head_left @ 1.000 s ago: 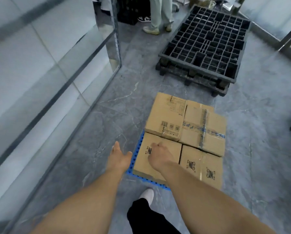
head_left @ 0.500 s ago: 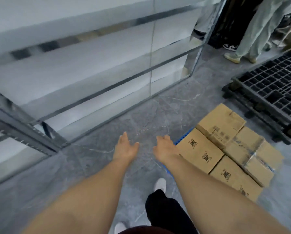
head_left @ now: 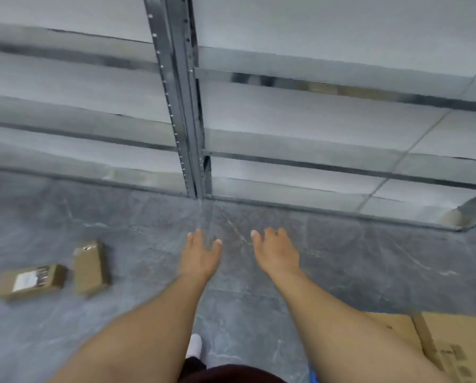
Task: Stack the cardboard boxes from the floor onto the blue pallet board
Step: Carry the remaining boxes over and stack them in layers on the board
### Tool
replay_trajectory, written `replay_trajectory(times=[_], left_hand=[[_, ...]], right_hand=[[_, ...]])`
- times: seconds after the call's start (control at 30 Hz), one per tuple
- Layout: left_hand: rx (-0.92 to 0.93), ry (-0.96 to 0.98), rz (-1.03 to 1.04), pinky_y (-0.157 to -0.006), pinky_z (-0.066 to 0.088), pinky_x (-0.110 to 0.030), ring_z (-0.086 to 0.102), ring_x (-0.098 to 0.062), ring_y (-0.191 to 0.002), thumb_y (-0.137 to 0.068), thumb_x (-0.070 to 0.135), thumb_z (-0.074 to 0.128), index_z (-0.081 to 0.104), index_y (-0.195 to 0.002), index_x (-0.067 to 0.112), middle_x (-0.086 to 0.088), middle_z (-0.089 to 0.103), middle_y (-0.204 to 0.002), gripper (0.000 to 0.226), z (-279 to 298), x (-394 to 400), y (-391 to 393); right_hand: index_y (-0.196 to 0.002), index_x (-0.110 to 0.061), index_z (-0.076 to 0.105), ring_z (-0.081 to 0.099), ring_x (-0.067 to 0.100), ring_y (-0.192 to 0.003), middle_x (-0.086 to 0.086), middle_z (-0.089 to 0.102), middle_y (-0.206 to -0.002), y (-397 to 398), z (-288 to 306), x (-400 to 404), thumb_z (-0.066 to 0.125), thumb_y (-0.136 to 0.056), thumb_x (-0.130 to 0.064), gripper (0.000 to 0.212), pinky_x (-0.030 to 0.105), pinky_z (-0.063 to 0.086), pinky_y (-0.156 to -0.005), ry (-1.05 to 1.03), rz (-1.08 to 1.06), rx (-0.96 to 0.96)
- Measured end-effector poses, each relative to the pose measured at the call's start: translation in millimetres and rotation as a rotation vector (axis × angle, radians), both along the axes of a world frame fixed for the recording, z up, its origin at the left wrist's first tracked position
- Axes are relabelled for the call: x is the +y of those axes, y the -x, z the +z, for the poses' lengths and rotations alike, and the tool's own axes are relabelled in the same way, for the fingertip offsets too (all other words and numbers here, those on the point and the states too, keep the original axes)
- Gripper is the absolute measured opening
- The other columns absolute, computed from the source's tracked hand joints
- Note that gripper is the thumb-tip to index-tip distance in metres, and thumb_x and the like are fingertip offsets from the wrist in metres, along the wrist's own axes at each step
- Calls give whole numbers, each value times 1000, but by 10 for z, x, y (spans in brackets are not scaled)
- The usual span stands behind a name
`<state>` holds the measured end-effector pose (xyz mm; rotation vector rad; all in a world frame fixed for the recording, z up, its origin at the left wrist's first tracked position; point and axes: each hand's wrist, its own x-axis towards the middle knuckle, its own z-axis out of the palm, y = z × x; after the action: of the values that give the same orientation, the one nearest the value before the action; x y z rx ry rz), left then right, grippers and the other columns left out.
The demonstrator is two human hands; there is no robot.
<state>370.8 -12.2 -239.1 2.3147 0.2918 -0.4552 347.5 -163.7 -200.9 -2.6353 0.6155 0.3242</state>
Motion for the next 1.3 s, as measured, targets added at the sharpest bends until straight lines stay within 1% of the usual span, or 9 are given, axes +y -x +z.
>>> replay_trajectory(times=[0.13,0.2,0.37,0.53,0.73,0.87,1.0,1.1,1.3], left_hand=[[-20,-27,194,-115,11,-30,12,-22,-145,-94,41,46,16,-148,7,-12,13,-156,71,-8,404,383],[-3,-50,315,-115,11,-32,12,-22,-144,-93,43,46,15,-148,9,-11,13,-157,72,-1,651,595],[49,-48,582,-115,19,-37,18,-25,-142,-90,38,54,11,-149,13,-8,14,-156,77,33,1211,1105],[46,-15,728,-109,29,-42,30,-29,-136,-86,25,56,28,-143,12,-10,31,-149,65,20,1737,1393],[56,-15,824,-113,19,-36,18,-25,-142,-92,35,49,20,-148,13,-8,18,-155,66,-80,2405,1423],[31,53,910,-114,15,-35,16,-26,-143,-93,42,46,17,-148,12,-8,16,-156,69,-85,2936,1359],[15,80,940,-113,21,-38,20,-27,-142,-91,43,49,14,-149,15,-6,18,-156,73,-64,3500,1363],[35,73,947,-111,28,-39,28,-28,-138,-90,43,49,13,-149,18,-6,28,-152,73,-77,3933,1352],[101,135,972,-107,33,-41,36,-31,-133,-89,42,51,5,-149,22,-10,35,-148,78,-197,4377,1223]], right_hand=[[-125,-7,50,48,34,-118,15,44,-129,50,-117,381,31,-97,-49,55,42,41,-93,-2,210,35],[-125,-6,51,49,33,-117,16,44,-129,83,-173,643,33,-96,-49,55,41,41,-93,-27,319,43],[-127,-7,48,47,31,-120,14,44,-131,186,-228,1322,43,-93,-44,50,38,41,-94,-53,576,58],[-126,-8,48,49,31,-117,13,45,-129,233,-195,1929,44,-93,-39,45,38,43,-92,4,751,64],[-131,-8,45,46,31,-121,16,43,-133,145,-132,2724,41,-94,-39,48,38,39,-97,61,877,56],[-130,-9,46,45,32,-121,16,44,-132,102,-119,3313,40,-94,-41,49,38,38,-98,83,924,64],[-127,-8,47,46,32,-120,16,44,-131,68,-105,3925,41,-94,-43,49,38,39,-96,88,947,54],[-129,-9,45,47,31,-116,13,43,-129,61,-143,4336,39,-94,-43,49,39,41,-92,62,945,64],[-130,-11,44,48,30,-114,11,43,-127,-48,-316,4808,40,-94,-44,49,41,41,-91,86,946,100]])
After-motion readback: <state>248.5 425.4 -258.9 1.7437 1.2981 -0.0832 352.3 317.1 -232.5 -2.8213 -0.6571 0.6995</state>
